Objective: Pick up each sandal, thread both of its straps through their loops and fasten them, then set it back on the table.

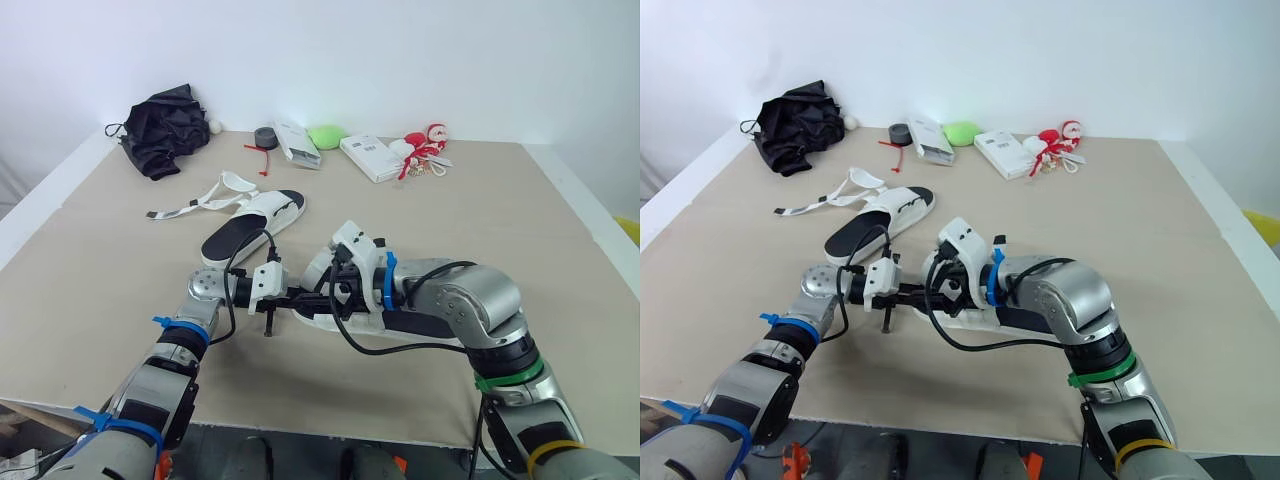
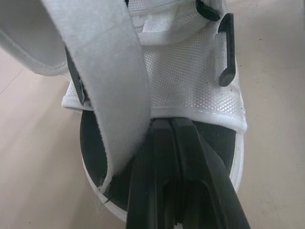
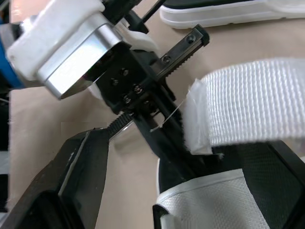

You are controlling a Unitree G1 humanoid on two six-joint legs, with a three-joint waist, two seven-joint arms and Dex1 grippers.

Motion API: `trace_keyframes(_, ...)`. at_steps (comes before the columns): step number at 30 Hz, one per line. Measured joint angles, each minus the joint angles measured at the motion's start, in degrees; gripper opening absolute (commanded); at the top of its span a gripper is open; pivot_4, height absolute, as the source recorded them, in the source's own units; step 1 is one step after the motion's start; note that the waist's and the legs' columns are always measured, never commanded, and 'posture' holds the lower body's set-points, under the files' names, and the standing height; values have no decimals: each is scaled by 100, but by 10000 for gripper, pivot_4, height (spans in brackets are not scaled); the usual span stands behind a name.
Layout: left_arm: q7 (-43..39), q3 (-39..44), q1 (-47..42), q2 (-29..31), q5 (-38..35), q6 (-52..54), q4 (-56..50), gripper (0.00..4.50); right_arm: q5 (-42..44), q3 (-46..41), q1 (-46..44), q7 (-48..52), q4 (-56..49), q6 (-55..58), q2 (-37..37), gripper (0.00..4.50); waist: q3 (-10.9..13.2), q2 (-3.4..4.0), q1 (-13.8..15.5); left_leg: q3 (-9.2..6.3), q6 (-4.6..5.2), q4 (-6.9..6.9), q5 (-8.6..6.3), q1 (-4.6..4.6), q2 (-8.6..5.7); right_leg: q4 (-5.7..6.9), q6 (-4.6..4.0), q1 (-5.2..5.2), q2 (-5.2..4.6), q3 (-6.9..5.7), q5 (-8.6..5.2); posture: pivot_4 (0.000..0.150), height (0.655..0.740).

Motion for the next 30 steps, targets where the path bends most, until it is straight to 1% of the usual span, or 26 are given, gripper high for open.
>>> trace_keyframes(2,0,0,-4,-1,0,0,0,0,-55,0,19,-109,2,-73,80,44066,2,-2,0,-1,0,0,0,-2,1,0,0,0,0,-3,0,1500,7400)
trace_keyframes(3,-2,0,-5,-2,0,0,0,0,-76,0,27,-128,4,-108,94,40235,2,-3,0,-1,0,0,0,-3,1,0,0,0,0,-4,0,1500,7400)
trace_keyframes(4,-3,0,-6,-2,0,0,0,0,-98,0,29,-144,7,-133,104,38640,2,-3,0,-1,0,0,0,-3,1,0,0,0,0,-4,0,1500,7400)
trace_keyframes(5,-3,0,-7,-2,0,0,0,0,-118,0,29,-183,14,-178,121,34951,2,-3,0,-1,1,0,0,-4,0,0,0,0,0,-4,0,1500,7400)
trace_keyframes(12,-4,0,-8,-3,0,0,0,0,-163,17,182,-170,14,-402,160,2309,3,-4,0,-8,2,0,1,-10,1,0,-1,-1,-1,-17,0,1500,7400)
trace_keyframes(13,-4,0,-8,-2,0,0,0,0,-162,18,202,-119,14,-406,137,510,3,-3,0,-8,2,0,1,-10,2,0,-1,-1,-1,-17,1,1500,7400)
trace_keyframes(17,5,0,-9,-2,0,0,0,0,-124,17,201,52,-5,-430,-13,510,4,-3,0,-13,2,0,1,-13,2,0,-1,-1,-2,-26,0,1500,7400)
trace_keyframes(20,4,0,-13,-2,0,0,-1,0,30,-6,121,332,39,-241,-279,510,7,1,0,-18,1,1,1,-15,2,0,-2,-2,-8,-38,0,1500,7400)
trace_keyframes(22,7,0,-29,-3,0,0,0,0,355,-213,-175,611,278,152,-457,510,19,14,0,-19,2,0,1,-19,1,0,-2,-6,-24,-51,1,1500,7400)
trace_keyframes(24,5,0,-37,-6,0,0,0,0,728,-621,-539,910,681,546,-585,510,24,14,0,-20,4,1,2,-27,0,0,-6,-7,-28,-72,4,1500,7400)
trace_keyframes(27,-13,0,-42,-5,0,0,0,0,941,-912,-783,1086,1109,795,-695,510,24,18,1,-26,4,1,2,-29,-1,0,-8,-7,-30,-85,5,1500,7400)
trace_keyframes(30,-11,0,-47,-5,0,0,0,0,1024,-994,-978,1221,1515,980,-820,510,29,27,1,-27,5,1,3,-33,-2,1,-9,-8,-31,-90,6,1500,7400)
